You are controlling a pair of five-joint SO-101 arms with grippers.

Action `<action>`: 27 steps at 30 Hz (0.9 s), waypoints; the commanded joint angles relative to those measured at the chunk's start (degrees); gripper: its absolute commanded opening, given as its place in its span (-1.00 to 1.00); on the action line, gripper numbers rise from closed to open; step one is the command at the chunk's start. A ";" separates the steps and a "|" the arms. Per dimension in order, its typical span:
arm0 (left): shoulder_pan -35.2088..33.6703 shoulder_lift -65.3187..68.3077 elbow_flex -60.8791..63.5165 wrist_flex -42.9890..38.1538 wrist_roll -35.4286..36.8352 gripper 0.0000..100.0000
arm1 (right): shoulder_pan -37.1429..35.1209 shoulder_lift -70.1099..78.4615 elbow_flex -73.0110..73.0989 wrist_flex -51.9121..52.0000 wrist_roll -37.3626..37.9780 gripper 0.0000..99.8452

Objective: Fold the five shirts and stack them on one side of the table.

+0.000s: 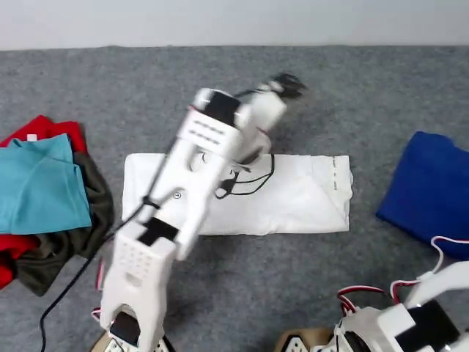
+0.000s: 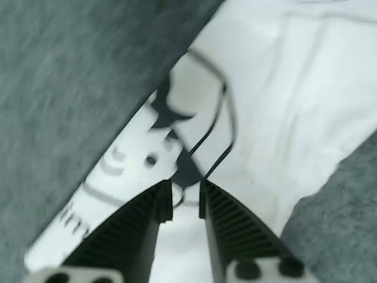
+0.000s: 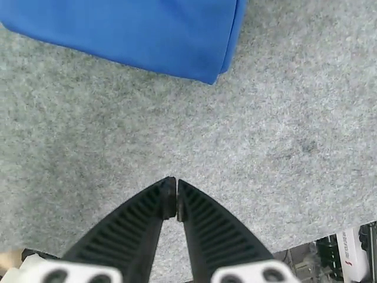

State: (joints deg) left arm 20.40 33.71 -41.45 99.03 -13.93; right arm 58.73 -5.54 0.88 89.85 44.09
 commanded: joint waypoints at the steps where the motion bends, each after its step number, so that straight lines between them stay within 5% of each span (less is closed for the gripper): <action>1: -8.88 -9.49 6.55 1.41 2.90 -0.82 | -0.22 -3.03 -2.46 0.48 -0.26 -0.98; 6: -21.80 -14.77 12.79 1.41 6.24 -0.58 | -0.48 -3.03 -2.46 0.48 -0.26 -0.98; 12: -30.77 -14.77 18.51 0.35 0.88 -0.52 | -0.66 -2.86 -2.46 0.31 -0.26 -0.98; 27: -33.58 -13.98 39.60 -19.78 0.79 -0.51 | -0.22 -2.95 -2.46 0.48 -0.26 -0.98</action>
State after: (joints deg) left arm -12.66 22.81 -2.33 82.24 -12.88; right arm 58.73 -5.54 0.88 89.85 44.09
